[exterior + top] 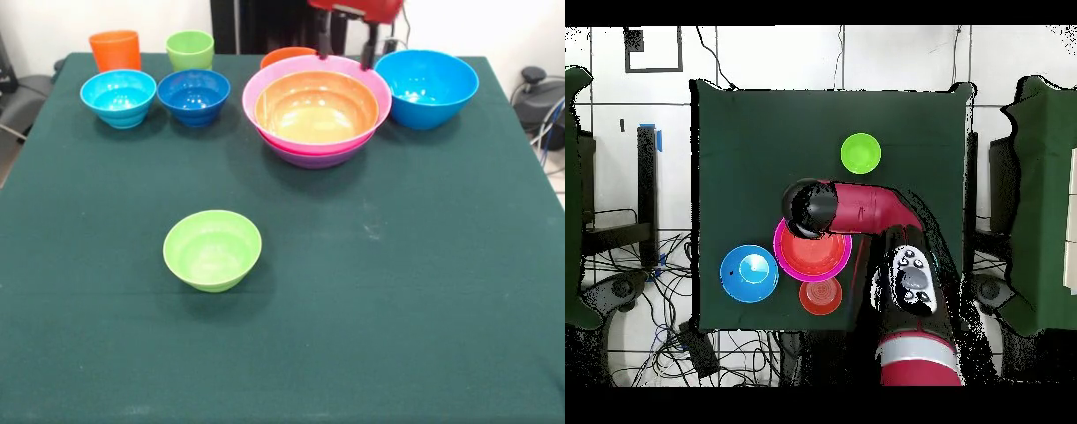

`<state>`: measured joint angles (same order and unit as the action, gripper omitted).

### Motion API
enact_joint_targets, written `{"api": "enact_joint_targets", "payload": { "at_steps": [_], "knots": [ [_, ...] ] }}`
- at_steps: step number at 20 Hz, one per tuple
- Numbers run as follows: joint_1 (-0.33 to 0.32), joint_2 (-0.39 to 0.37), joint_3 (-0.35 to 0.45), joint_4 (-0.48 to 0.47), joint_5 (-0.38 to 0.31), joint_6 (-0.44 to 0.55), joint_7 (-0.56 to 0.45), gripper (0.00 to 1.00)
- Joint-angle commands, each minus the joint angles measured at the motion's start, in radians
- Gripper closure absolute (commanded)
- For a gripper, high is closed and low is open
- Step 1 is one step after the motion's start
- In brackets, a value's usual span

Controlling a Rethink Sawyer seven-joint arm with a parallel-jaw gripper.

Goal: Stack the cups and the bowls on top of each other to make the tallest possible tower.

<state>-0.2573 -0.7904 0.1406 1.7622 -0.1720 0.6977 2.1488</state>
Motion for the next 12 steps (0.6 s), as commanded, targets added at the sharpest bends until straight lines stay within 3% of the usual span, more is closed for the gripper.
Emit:
{"api": "enact_joint_targets", "payload": {
  "at_steps": [1,12],
  "knots": [
    [-0.016,0.001,0.153,0.077,-0.118,-0.028,-0.239,0.0],
    [-0.146,0.026,0.267,0.225,-0.202,-0.273,-0.176,0.0]
  ]
}}
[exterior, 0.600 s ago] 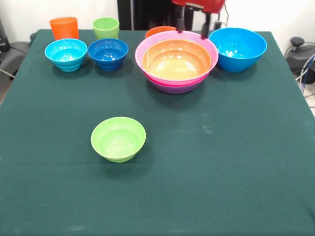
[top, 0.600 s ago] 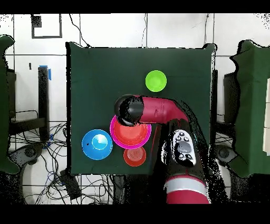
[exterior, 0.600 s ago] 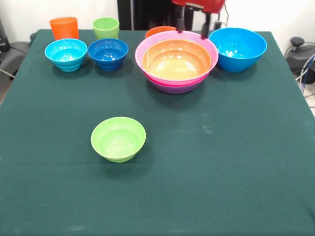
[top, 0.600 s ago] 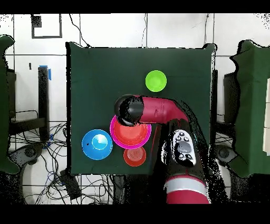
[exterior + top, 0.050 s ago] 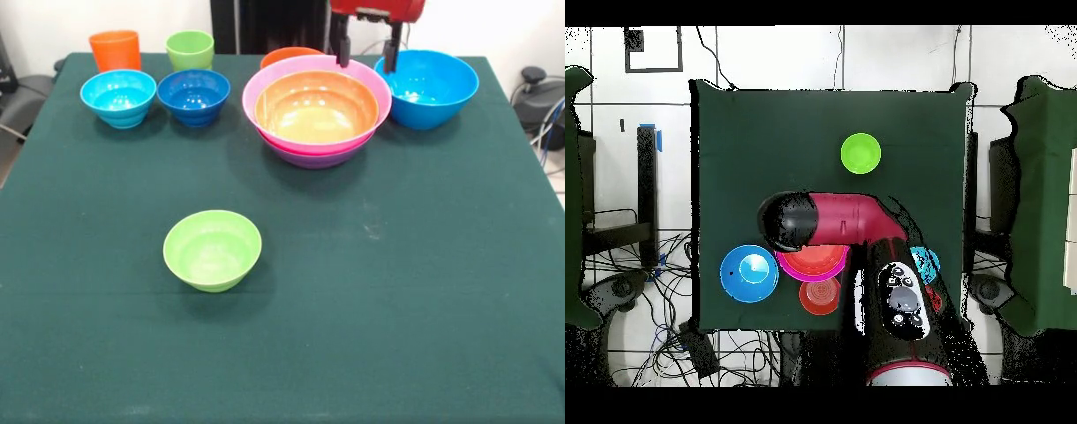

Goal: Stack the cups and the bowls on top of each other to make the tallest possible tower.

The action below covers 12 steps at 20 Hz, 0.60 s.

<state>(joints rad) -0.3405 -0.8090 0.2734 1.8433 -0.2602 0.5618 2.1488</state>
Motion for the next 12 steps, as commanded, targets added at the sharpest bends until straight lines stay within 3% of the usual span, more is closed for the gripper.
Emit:
{"api": "enact_joint_targets", "payload": {
  "at_steps": [1,7,12],
  "knots": [
    [-0.073,0.043,0.142,0.16,-0.124,-0.153,-0.167,0.0],
    [-0.134,0.025,0.19,0.277,-0.184,-0.253,-0.119,0.0],
    [-0.195,-0.054,0.261,0.39,-0.201,-0.273,-0.105,0.0]
  ]
}}
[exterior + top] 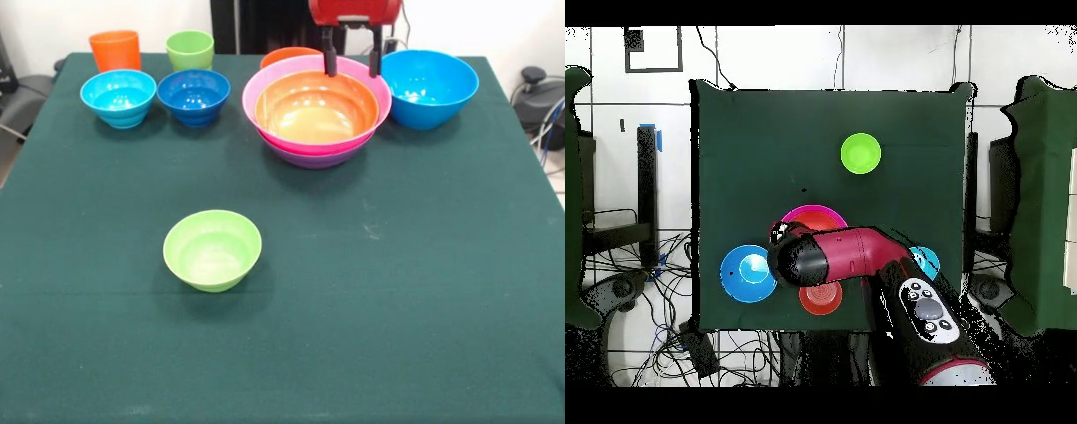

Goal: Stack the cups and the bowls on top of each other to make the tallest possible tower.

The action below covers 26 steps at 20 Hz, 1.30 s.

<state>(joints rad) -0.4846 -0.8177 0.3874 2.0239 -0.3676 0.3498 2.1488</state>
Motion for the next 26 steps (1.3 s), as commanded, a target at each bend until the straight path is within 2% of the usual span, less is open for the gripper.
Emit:
{"api": "enact_joint_targets", "payload": {
  "at_steps": [1,5,10,12,15,16,17,19,22,26],
  "knots": [
    [-0.055,-0.065,0.152,0.225,-0.096,-0.055,-0.102,0.0],
    [-0.054,-0.105,0.14,0.251,-0.114,-0.051,-0.077,0.0],
    [-0.043,-0.022,0.087,0.234,-0.134,-0.121,0.004,0.0],
    [-0.04,-0.003,0.092,0.248,-0.128,-0.141,0.021,0.0],
    [-0.034,-0.013,0.102,0.29,-0.142,-0.184,0.028,0.0],
    [-0.034,-0.049,0.112,0.3,-0.149,-0.168,0.009,0.0],
    [-0.034,-0.097,0.124,0.317,-0.125,-0.121,0.001,0.0],
    [-0.045,-0.128,0.154,0.335,-0.095,-0.081,-0.016,0.0],
    [-0.071,-0.109,0.179,0.328,-0.064,-0.028,-0.034,0.0],
    [-0.081,-0.067,0.16,0.277,-0.059,0.013,-0.034,0.0]
  ]
}}
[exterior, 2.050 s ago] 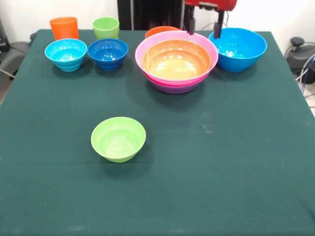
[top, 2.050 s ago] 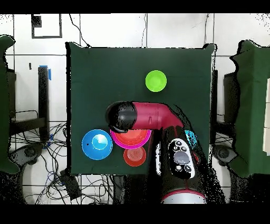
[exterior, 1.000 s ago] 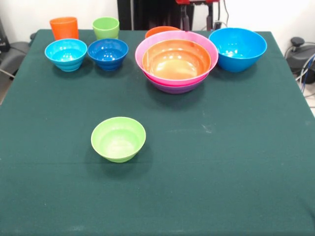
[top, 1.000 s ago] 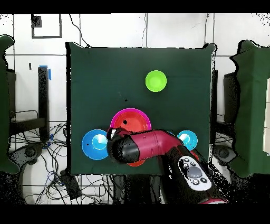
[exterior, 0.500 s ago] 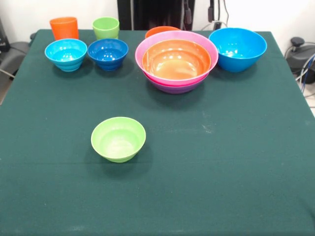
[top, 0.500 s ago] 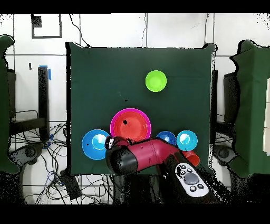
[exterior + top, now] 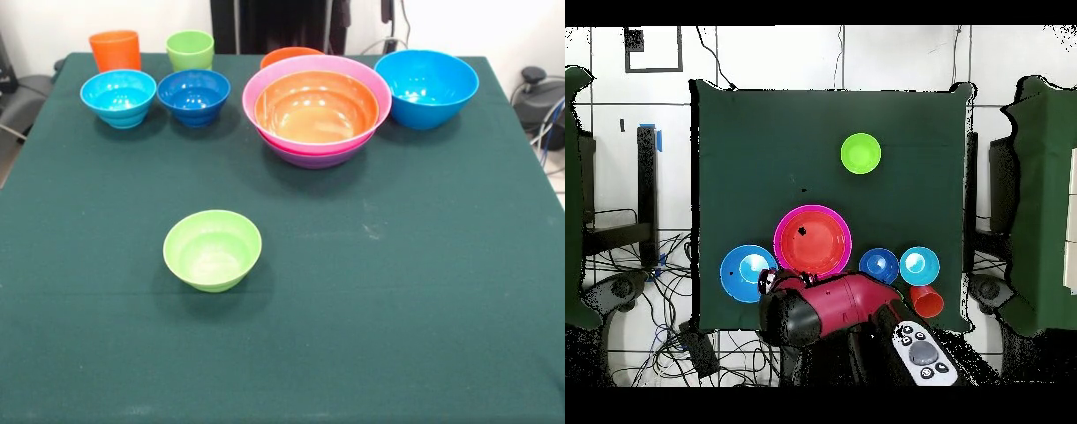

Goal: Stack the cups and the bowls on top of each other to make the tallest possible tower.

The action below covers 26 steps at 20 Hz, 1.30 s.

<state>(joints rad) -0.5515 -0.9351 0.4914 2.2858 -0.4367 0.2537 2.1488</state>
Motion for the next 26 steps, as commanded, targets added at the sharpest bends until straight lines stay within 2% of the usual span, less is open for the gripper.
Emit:
{"api": "enact_joint_targets", "payload": {
  "at_steps": [1,2,3,9,11,14,17,20,26],
  "knots": [
    [-0.012,0.067,0.051,0.005,0.01,0.102,-0.024,0.0],
    [-0.001,0.081,0.036,-0.001,0.014,0.088,0.0,0.0],
    [0.024,0.09,0.014,-0.034,-0.025,0.057,0.0,0.0],
    [0.089,0.205,-0.061,-0.182,-0.106,0.062,-0.027,0.0],
    [0.074,0.227,-0.059,-0.196,-0.117,0.059,-0.043,0.0],
    [0.042,0.212,-0.051,-0.191,-0.131,0.071,-0.067,0.0],
    [-0.026,0.231,-0.012,-0.193,-0.147,0.083,-0.12,0.0],
    [-0.068,0.246,0.016,-0.211,-0.153,0.121,-0.161,0.0],
    [-0.101,0.277,0.046,-0.219,-0.165,0.126,-0.157,0.0]
  ]
}}
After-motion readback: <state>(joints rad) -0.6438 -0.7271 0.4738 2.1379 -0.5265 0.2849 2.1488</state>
